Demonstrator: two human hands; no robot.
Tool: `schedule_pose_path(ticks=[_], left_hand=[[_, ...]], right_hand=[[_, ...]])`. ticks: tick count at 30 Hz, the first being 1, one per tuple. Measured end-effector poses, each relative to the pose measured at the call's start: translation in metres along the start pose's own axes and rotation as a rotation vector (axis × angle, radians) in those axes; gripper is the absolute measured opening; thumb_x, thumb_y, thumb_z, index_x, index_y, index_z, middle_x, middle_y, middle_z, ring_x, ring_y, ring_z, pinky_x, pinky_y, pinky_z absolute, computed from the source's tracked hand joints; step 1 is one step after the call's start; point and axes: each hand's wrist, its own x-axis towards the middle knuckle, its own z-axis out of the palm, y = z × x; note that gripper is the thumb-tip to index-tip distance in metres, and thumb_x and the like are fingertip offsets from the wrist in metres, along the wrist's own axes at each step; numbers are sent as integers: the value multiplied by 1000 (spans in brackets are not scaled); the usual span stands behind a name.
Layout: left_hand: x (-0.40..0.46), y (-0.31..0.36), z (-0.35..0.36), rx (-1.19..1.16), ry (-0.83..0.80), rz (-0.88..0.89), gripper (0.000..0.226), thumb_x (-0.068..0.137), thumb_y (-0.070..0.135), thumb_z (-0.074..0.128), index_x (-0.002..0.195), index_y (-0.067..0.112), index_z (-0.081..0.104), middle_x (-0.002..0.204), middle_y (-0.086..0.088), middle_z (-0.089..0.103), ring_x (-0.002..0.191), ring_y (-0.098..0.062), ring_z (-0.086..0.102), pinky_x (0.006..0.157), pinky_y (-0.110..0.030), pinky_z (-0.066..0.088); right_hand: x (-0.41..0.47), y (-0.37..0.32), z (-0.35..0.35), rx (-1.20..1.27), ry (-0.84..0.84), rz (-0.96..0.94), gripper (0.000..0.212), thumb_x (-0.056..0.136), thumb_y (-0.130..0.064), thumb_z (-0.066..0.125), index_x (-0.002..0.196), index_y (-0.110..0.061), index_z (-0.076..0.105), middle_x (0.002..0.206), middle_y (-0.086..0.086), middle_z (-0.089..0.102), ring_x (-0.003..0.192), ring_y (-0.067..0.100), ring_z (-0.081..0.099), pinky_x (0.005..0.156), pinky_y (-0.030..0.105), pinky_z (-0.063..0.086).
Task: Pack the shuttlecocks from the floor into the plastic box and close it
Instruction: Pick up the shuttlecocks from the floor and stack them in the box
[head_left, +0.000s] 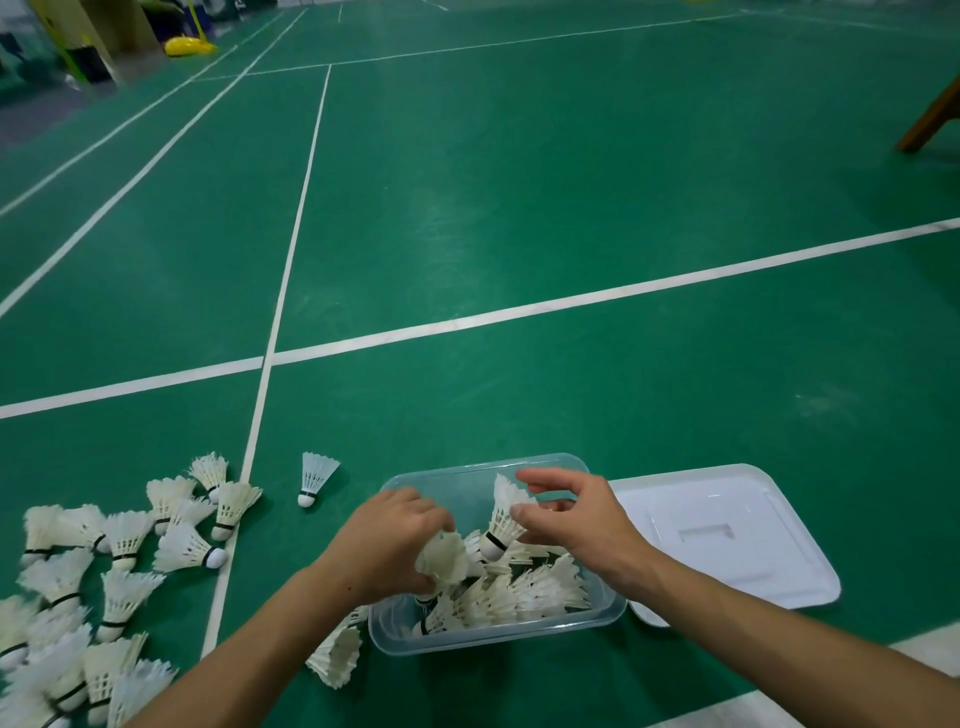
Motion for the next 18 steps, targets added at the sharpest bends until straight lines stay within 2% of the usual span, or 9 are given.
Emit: schedule_pose_path(ticks=[3,6,9,12,15,18], left_hand=[[-1,2,6,93,-32,-2,72,69,69,81,129,34,60,121,13,68,111,-16,57,101,-32,43],[1,2,11,163,-65,-5,76,67,73,81,128,35,57,119,11,70,109,-19,60,101,-36,46],[4,4,17,240,-103,-5,81,67,71,84,131,34,50,116,7,74,105,-23,63,100,-41,44],[6,7,21,249,-137,-8,85,68,69,85,133,32,45,116,3,76,104,-24,65,100,-42,43],[8,3,18,229,-164,-1,84,69,67,85,135,32,47,116,5,76,102,-23,67,100,-41,43],[5,-2,14,182,-189,22,78,74,68,79,137,33,49,111,6,75,97,-22,66,104,-38,41]], right_hand=[[0,2,2,20,-14,5,48,85,-11,88,129,-15,72,113,17,73,91,26,79,85,39,66],[1,3,3,15,-26,-10,57,85,-10,88,137,-16,66,123,8,70,96,25,78,88,41,65],[0,2,4,28,-36,-7,64,84,-12,89,142,-15,62,127,7,71,100,24,78,89,42,65],[1,0,4,49,-47,10,63,84,-9,89,141,-10,63,128,5,70,103,23,77,86,43,66],[1,1,4,3,-61,22,56,84,-8,88,136,-13,67,126,5,70,104,24,76,87,44,66],[1,6,5,-94,-46,29,57,83,-9,87,136,-18,67,125,-1,69,102,20,73,86,37,66]])
